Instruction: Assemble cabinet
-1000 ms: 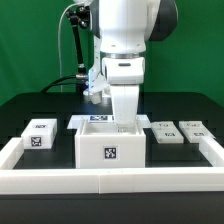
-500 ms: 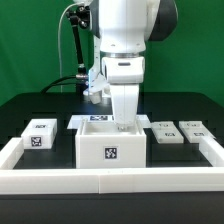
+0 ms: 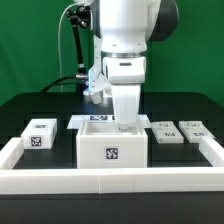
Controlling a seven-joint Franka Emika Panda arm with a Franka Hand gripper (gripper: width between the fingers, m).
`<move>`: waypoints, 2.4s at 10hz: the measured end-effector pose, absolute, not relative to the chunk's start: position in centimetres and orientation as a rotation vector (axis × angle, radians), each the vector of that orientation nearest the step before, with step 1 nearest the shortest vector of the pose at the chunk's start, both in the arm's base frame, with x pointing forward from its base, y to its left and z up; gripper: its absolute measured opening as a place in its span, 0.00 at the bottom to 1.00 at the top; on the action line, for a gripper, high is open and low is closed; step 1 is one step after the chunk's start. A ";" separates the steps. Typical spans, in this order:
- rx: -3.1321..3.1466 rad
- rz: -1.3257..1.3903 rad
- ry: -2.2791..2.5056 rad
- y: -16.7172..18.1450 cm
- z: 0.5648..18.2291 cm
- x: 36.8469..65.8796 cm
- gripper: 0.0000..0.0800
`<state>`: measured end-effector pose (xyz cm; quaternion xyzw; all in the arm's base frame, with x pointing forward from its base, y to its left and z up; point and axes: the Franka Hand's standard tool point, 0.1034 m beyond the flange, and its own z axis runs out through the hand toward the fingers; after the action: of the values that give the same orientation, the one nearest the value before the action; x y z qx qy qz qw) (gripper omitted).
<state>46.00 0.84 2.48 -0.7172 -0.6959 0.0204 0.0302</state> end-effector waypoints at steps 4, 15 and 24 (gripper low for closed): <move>-2.187 -0.007 -2.173 5.5 2.4 48.9 0.05; -2.180 0.013 -2.153 11.3 2.4 51.8 0.06; -2.182 0.013 -2.151 11.2 2.4 51.8 0.99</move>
Offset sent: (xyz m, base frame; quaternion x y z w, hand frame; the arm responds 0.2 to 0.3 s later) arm 0.0289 0.0508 -0.0051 -0.0155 0.0337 -0.0439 0.9983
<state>51.77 11.23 2.42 -0.7116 -0.7015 0.0044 0.0387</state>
